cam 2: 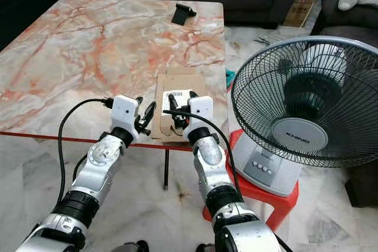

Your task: Picking trash to rubbish bin

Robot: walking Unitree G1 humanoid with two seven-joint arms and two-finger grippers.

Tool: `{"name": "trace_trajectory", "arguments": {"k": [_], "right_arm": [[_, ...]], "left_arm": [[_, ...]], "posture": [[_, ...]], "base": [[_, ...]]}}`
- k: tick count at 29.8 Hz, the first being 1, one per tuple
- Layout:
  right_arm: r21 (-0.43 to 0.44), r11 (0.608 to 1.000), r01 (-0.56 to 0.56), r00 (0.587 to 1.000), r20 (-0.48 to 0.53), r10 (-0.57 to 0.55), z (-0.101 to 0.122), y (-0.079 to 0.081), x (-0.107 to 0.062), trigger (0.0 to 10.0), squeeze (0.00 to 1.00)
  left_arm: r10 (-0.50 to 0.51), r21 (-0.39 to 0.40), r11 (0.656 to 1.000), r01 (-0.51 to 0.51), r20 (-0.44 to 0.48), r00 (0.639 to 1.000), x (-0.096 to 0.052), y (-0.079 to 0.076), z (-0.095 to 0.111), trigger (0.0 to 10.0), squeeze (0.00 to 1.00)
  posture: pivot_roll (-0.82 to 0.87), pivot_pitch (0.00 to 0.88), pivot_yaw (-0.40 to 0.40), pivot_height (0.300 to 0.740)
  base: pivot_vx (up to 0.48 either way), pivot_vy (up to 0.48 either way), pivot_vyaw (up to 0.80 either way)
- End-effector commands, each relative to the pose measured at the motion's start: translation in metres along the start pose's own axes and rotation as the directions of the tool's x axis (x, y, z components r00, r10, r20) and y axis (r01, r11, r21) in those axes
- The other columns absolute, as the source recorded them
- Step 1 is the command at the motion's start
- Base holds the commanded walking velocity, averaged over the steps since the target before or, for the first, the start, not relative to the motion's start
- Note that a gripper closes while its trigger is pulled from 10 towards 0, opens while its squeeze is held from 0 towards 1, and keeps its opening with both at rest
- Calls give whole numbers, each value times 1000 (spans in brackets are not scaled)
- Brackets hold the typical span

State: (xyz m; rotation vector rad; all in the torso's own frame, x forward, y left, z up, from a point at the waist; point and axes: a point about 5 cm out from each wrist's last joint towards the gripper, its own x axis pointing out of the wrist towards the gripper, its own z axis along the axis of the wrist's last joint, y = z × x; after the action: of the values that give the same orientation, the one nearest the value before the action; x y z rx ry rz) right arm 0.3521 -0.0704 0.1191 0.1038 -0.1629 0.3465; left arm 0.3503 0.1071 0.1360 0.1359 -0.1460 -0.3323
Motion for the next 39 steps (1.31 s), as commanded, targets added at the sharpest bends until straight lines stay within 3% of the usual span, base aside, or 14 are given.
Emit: {"name": "trace_trajectory", "arguments": {"k": [1, 17, 23, 30, 36, 39], "right_arm": [[-3, 1000, 11, 999, 41, -10, 9, 0, 4, 10000, 0], [-2, 999, 52, 998, 47, -52, 9, -4, 2, 10000, 0], [-7, 986, 164, 986, -4, -164, -1, -14, -4, 10000, 0], [-46, 970, 237, 965, -105, -241, -4, -19, 4, 10000, 0], [-113, 979, 172, 968, -168, -189, 2, -11, 19, 10000, 0], [-106, 982, 159, 971, -166, -175, 5, -8, 22, 10000, 0]], "left_arm": [[0, 17, 1000, 0, -8, 1000, 5, 4, 4, 10000, 0], [-9, 13, 1000, 10, -5, 1000, 13, 9, 8, 10000, 0], [32, 28, 999, -34, 64, 997, 9, 15, 18, 10000, 0], [64, 49, 996, -72, 149, 987, -2, 25, 35, 10000, 0], [40, 68, 996, -52, 164, 986, -3, 25, 44, 10000, 0], [23, 77, 996, -36, 160, 987, -3, 23, 46, 10000, 0]], "posture": [[89, 148, 4, 740], [77, 171, 6, 740], [88, 185, 9, 740], [107, 184, 5, 740], [114, 179, 4, 740], [114, 175, 4, 740]], "base": [[0, 0, 0], [0, 0, 0], [0, 0, 0], [0, 0, 0], [0, 0, 0], [0, 0, 0]]}}
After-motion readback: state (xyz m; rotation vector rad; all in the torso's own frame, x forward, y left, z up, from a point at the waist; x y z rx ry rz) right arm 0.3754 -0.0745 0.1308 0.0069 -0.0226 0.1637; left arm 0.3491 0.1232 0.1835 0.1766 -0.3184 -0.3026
